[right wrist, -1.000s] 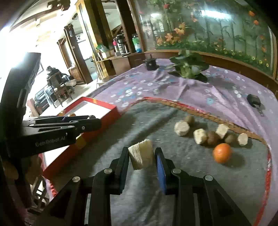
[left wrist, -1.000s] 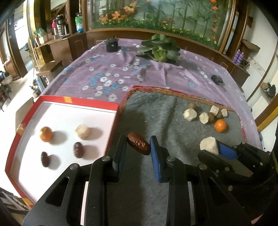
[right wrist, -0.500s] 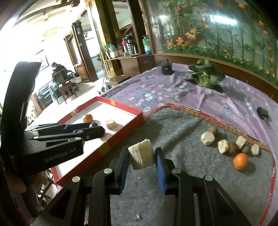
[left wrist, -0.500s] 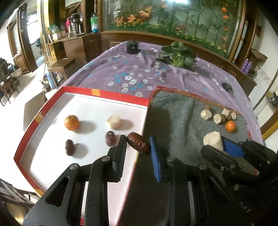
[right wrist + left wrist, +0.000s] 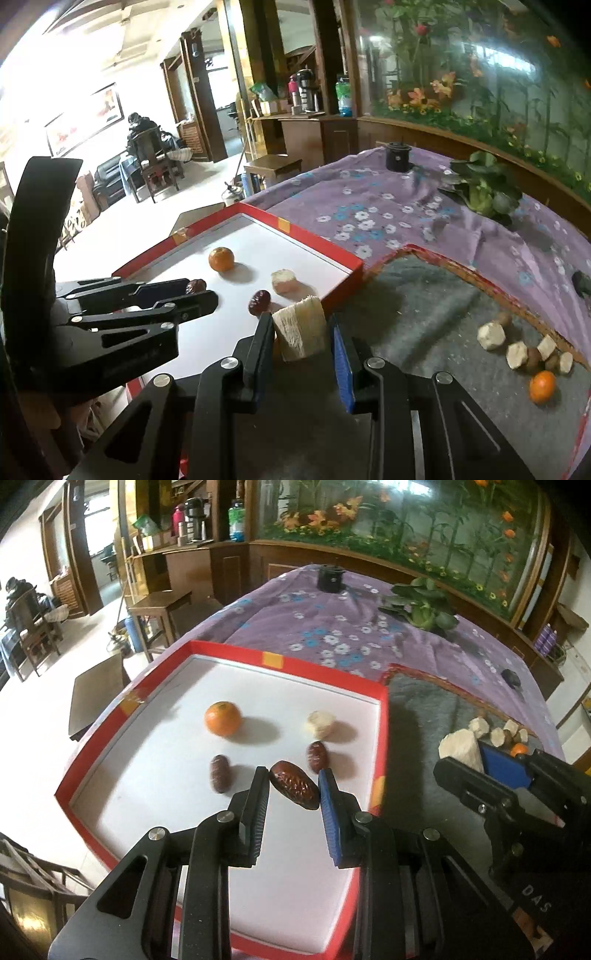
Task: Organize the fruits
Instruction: 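Carry the date and the beige cube over the white tray with both grippers, then open the left gripper to drop the date while the right gripper releases the cube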
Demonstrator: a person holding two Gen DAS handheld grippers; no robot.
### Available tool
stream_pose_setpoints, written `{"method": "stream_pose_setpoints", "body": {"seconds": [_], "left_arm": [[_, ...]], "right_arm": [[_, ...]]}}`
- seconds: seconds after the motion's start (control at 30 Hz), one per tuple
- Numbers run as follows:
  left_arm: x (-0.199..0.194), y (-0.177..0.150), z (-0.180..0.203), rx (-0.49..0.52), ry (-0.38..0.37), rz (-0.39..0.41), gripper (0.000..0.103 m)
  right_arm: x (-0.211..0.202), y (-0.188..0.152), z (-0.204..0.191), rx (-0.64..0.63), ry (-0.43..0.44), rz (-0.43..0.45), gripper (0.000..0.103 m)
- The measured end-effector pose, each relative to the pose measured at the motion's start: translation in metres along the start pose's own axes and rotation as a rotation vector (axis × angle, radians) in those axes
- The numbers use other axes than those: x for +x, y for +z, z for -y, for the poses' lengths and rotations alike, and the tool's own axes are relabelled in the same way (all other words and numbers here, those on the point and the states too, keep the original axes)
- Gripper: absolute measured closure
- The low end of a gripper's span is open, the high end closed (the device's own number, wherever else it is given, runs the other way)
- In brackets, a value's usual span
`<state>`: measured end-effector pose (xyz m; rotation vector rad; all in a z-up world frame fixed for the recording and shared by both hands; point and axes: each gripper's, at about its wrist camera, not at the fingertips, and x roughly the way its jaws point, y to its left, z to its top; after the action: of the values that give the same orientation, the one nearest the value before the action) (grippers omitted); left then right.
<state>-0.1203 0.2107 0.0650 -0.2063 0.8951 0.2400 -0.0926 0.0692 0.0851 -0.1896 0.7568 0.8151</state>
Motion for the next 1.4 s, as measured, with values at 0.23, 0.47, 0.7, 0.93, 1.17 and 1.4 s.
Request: {"method": "stream_pose_setpoints", "body": {"seconds": [0.23,0.47,0.7,0.93,1.17,1.4], "left_arm": [[0.001,-0.007,-0.023,-0.032,0.019,-0.013,0.077],[0.007,-0.011,-0.037,-0.056,0.029,-0.028,0.077],[0.016,-0.012,-0.043,-0.067,0.033,-0.047,0.077],[0.023,-0.014,-0.049,-0.088,0.024,-0.067,0.076],[0.033,-0.015,-0.054,-0.133,0.019,-0.105,0.075],[0.027,-0.014,-0.055,-0.143,0.038,-0.083,0.049]], "right_arm": [[0.016,0.009,-0.017,-0.033,0.021,-0.015,0.074],[0.032,0.014,-0.026,-0.046,0.048,-0.041,0.074],[0.053,0.014,-0.037,-0.069,0.08,-0.088,0.074],[0.077,0.009,-0.043,-0.078,0.105,-0.15,0.074],[0.094,0.004,-0.038,-0.053,0.141,-0.177,0.072],[0.083,0.005,-0.035,-0.049,0.15,-0.129,0.067]]}}
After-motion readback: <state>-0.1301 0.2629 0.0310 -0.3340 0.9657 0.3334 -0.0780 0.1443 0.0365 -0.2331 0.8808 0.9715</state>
